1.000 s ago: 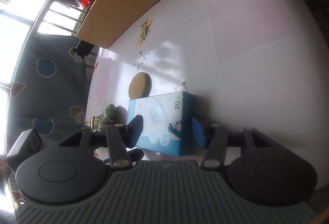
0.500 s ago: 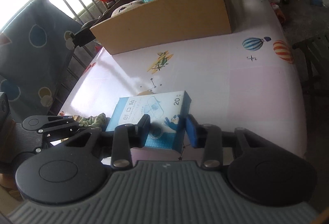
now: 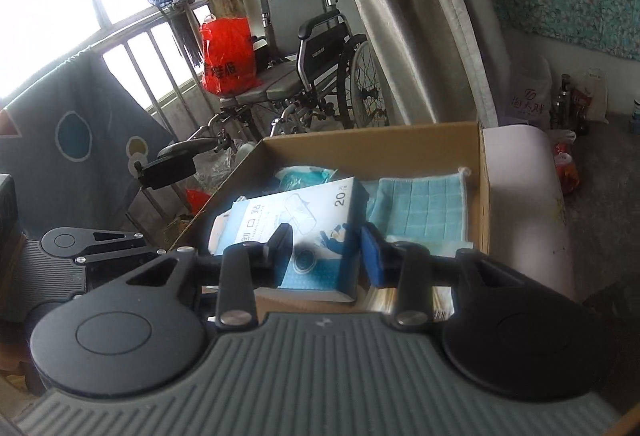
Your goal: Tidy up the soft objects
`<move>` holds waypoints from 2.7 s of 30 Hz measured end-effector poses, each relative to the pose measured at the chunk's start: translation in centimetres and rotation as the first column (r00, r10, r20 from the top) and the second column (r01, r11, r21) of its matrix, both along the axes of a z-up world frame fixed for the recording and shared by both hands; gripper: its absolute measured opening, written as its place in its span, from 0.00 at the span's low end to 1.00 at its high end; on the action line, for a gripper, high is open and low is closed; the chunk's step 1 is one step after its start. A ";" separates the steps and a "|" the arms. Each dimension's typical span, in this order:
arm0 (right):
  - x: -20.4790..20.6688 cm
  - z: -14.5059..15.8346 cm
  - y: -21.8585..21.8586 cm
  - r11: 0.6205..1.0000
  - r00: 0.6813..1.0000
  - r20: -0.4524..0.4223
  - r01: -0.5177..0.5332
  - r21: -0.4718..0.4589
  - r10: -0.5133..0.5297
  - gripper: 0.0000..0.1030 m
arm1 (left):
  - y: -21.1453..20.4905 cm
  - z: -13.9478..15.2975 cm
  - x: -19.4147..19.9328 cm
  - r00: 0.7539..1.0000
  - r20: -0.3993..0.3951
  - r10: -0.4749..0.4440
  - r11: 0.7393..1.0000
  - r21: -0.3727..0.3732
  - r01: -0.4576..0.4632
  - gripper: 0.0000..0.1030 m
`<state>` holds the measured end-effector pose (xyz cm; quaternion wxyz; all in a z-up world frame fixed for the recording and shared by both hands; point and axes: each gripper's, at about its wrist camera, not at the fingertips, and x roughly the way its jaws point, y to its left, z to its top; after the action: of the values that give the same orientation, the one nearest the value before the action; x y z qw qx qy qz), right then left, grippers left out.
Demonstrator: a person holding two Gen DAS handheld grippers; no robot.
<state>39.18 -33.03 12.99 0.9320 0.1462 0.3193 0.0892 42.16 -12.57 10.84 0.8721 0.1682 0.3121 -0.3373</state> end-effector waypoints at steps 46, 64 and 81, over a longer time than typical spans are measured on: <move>-10.1 -11.2 11.1 0.918 0.859 -0.380 -0.221 0.328 0.342 0.51 | 20.3 -9.4 -17.2 0.872 -0.396 0.288 0.949 -0.001 -0.314 0.58; -15.3 -15.9 19.2 0.967 0.883 -0.424 -0.248 -0.061 0.200 0.30 | 19.4 -13.2 -19.7 0.929 -0.266 0.259 0.966 0.065 -0.250 0.53; -10.0 -11.7 19.5 0.939 0.870 -0.354 -0.322 0.122 0.344 0.69 | 18.9 -13.8 -19.8 0.963 -0.206 0.172 0.985 0.040 -0.167 0.66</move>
<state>29.18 -13.49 1.29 0.8210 0.1307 0.5066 0.2286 22.37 6.30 -2.92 0.8581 0.1143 0.4191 -0.2736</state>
